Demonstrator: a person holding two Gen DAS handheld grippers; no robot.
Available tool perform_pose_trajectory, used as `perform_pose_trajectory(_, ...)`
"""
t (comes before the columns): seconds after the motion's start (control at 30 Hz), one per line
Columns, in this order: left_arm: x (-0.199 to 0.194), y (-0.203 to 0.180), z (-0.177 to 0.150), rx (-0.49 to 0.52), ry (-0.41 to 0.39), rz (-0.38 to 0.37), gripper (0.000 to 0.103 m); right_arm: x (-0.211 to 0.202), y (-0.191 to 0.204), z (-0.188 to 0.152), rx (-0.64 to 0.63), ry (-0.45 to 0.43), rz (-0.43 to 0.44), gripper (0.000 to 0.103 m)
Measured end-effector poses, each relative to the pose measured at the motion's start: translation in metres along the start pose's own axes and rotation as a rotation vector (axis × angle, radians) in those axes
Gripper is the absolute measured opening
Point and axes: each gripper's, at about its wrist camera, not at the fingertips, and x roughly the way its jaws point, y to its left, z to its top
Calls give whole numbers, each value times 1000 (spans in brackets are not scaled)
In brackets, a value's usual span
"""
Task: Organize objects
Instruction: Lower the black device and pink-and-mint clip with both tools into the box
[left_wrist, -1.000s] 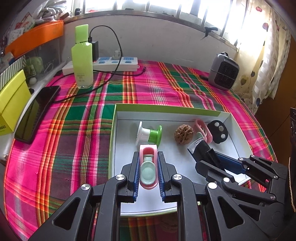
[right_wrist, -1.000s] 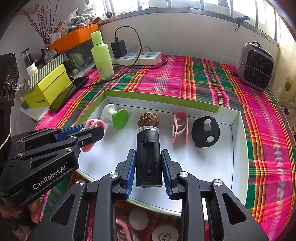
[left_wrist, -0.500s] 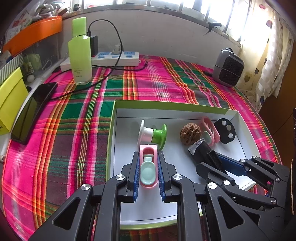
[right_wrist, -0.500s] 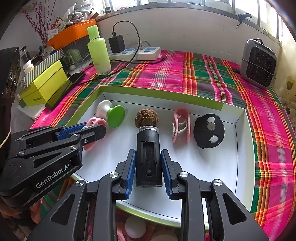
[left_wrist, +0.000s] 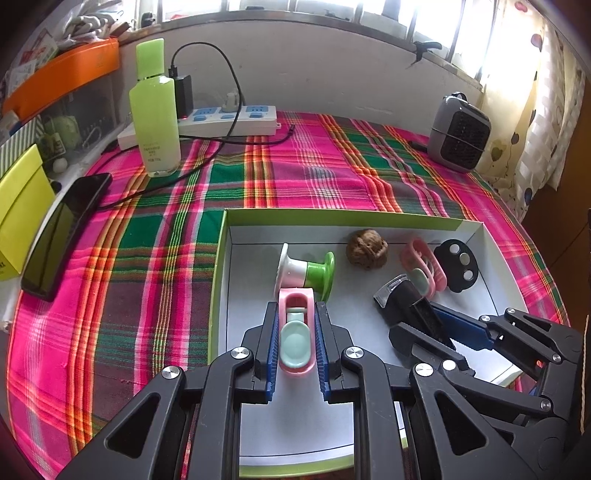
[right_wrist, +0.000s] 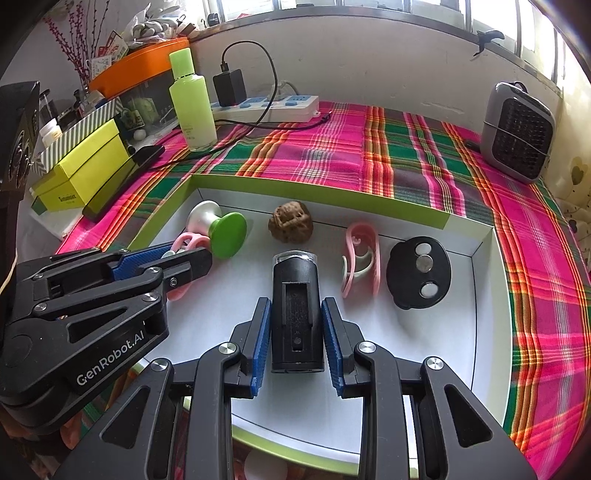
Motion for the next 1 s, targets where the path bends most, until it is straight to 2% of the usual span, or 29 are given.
perform_pose_trajectory(1.0,3,-3,1,16,-2,39,16,0,-1,-1,3,-10,5,29)
